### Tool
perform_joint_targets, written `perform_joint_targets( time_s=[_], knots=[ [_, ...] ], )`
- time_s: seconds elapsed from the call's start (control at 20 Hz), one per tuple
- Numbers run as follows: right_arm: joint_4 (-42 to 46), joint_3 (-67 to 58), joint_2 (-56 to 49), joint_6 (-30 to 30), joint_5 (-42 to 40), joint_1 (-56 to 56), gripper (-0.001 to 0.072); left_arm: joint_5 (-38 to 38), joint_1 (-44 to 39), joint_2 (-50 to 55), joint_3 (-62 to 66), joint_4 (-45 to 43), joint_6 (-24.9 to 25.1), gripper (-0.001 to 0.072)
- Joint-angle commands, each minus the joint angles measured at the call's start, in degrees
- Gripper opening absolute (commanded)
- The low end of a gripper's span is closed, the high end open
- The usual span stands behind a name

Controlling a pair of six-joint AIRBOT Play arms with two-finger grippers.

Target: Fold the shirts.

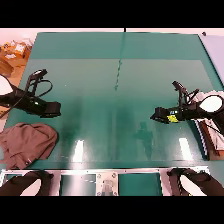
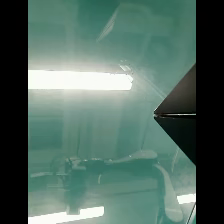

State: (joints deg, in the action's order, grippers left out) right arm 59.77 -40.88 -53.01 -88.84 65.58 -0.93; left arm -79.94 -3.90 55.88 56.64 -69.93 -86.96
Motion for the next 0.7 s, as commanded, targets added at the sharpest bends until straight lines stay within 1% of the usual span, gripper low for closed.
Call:
perform_joint_targets(
  time_s=[0.0, 0.1, 0.15, 0.2, 0.25, 0.3, 0.35, 0.45, 0.55, 0.65],
  knots=[
    [0.0, 0.0, 0.0, 0.0, 0.0, 0.0, 0.0013, 1.0, 0.0, 0.0, 0.0, -1.7, 1.7, 0.0028],
    [0.0, 0.0, 0.0, 0.0, 0.0, 0.0, 0.0013, 0.7, 0.0, 0.0, 0.0, -7.6, 1.8, 0.0028],
    [0.0, 0.0, 0.0, 0.0, 0.0, 0.0, 0.0013, -0.5, 0.2, 0.0, 0.0, -13.8, -0.1, 0.0028],
    [0.0, 0.0, 0.0, 0.0, 0.0, 0.0, 0.0013, -1.6, 0.3, 0.0, 0.0, -21.8, -3.9, 0.0029],
    [0.0, 0.0, 0.0, 0.0, 0.0, 0.0, 0.0013, -2.3, 0.3, 0.0, 0.0, -30.4, -8.4, 0.0095],
    [0.0, 0.0, 0.0, 0.0, 0.0, 0.0, 0.0013, -3.1, 0.3, 0.0, -0.2, -38.2, -11.6, 0.0517],
    [0.0, 0.0, 0.0, 0.0, 0.0, 0.0, 0.0013, -3.5, 0.4, 0.0, -0.7, -43.1, -14.5, 0.0693],
    [0.0, 0.0, 0.0, 0.0, 0.0, 0.0, 0.0013, -2.6, 3.4, 0.1, -4.0, -43.4, -15.1, 0.0694],
    [0.0, 0.0, 0.0, 0.0, 0.0, 0.0, 0.0013, -0.3, 8.5, 0.3, -10.3, -43.2, -16.8, 0.0695],
    [0.0, 0.0, 0.0, 0.0, 0.0, 0.0, 0.0013, 3.9, 14.3, 0.3, -16.8, -40.5, -16.9, 0.0694]
  ],
)
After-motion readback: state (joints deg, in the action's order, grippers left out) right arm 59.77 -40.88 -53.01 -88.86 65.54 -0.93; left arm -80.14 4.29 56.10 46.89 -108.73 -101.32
